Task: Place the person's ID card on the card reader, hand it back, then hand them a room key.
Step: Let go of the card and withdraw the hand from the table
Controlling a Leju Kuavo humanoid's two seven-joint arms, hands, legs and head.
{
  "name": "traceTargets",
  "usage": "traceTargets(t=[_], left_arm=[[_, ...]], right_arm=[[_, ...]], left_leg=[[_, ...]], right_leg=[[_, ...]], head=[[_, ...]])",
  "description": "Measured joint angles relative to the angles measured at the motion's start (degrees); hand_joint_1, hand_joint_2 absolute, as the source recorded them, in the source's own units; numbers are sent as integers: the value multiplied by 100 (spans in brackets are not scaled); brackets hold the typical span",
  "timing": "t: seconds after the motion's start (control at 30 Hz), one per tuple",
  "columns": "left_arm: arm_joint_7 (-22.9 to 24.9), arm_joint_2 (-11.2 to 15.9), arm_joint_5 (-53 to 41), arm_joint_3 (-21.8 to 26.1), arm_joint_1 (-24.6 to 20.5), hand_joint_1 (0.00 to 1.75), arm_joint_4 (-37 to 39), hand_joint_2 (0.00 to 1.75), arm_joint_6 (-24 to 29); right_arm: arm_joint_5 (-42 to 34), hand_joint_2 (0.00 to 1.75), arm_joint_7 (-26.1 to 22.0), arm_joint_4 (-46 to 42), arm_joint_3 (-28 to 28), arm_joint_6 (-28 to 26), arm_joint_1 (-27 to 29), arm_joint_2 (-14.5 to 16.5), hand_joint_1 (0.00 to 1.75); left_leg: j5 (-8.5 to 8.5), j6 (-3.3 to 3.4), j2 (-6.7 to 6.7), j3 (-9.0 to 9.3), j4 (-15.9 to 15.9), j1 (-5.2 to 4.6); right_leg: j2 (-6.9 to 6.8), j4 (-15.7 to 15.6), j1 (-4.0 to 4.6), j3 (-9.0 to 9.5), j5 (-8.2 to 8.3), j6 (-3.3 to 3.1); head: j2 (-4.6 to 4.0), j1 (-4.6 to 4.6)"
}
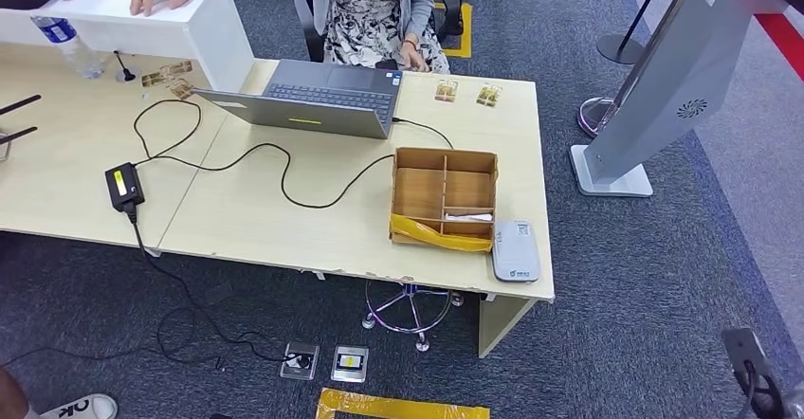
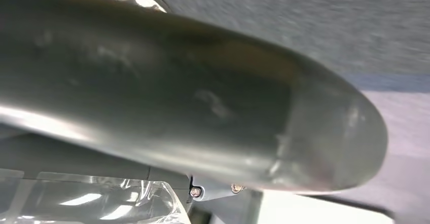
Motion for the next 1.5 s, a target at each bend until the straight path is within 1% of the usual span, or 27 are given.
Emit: traceTargets(t=[0.2, 0.27, 0.37, 0.47, 0.53, 0.6, 0.7, 0.93, 1.03, 1.23, 1.5], left_arm=[[-1, 1, 93, 90, 1, 0, 0, 0, 172], [-19, 2, 137, 112, 3, 0, 0, 0, 337], [-116, 3, 259, 182, -5, 0, 0, 0, 528], [-199, 3, 353, 263, -6, 0, -1, 0, 552], [-226, 3, 364, 303, -6, 0, -2, 0, 501], [-250, 3, 337, 338, -7, 0, -2, 0, 417], [-275, 4, 260, 352, -7, 0, -2, 0, 316], [-357, 3, 196, 353, -11, 0, -2, 0, 229], [-285, 3, 207, 355, -14, 0, -2, 0, 222], [-216, 3, 204, 357, -15, 0, -2, 0, 296], [-332, 1, 244, 362, -18, 0, -2, 0, 350]], right_arm=[[-435, 0, -67, 135, -599, -347, 794, 153, 0], [-598, 0, -10, 175, -799, -439, 944, 270, 0], [-814, 0, 211, 230, -1067, -464, 1057, 520, 0], [-924, 0, 460, 279, -1301, -345, 1114, 766, 0], [-1036, 0, 588, 302, -1428, -115, 1130, 903, 0], [-1159, 0, 666, 325, -1554, 139, 1144, 1033, 0], [-1260, 0, 699, 346, -1703, 287, 1155, 1178, 0], [-1282, 0, 586, 363, -1934, 403, 1157, 1349, 0], [-1262, 0, 535, 370, -1966, 396, 1158, 1370, 0], [-1209, 0, 495, 377, -2069, 199, 1160, 1410, 0], [-1186, 0, 622, 380, -2097, -22, 1165, 1492, 0]], left_leg=[[-4, -6, 3, 4, -2, 0], [-5, -7, 10, 5, -3, 2], [-6, -10, 19, 13, -3, 3], [-6, -11, 20, 15, -3, 4], [-6, -11, 20, 16, -3, 4], [-6, -11, 20, 17, -3, 4], [-6, -11, 20, 17, -2, 3], [-6, -11, 20, 17, -2, 2], [-6, -11, 20, 17, -2, 2], [-6, -11, 20, 18, -2, 3], [-6, -11, 20, 18, -2, 3]], right_leg=[[3, 1, 0, 5, -5, 0], [10, 1, 1, 5, -6, 0], [23, 2, 1, 6, -6, 0], [27, 2, 2, 7, -6, -1], [28, 2, 3, 7, -6, -1], [28, 3, 2, 7, -6, -1], [28, 3, 2, 8, -6, -1], [28, 3, 1, 8, -6, -1], [29, 3, 1, 8, -6, 0], [29, 3, 1, 8, -6, -1], [29, 3, 1, 8, -6, -1]], head=[[0, 2], [0, 1], [0, -1], [0, 0], [0, 0], [0, 0], [0, 0], [0, 0], [0, 0], [0, 1], [0, 1]])
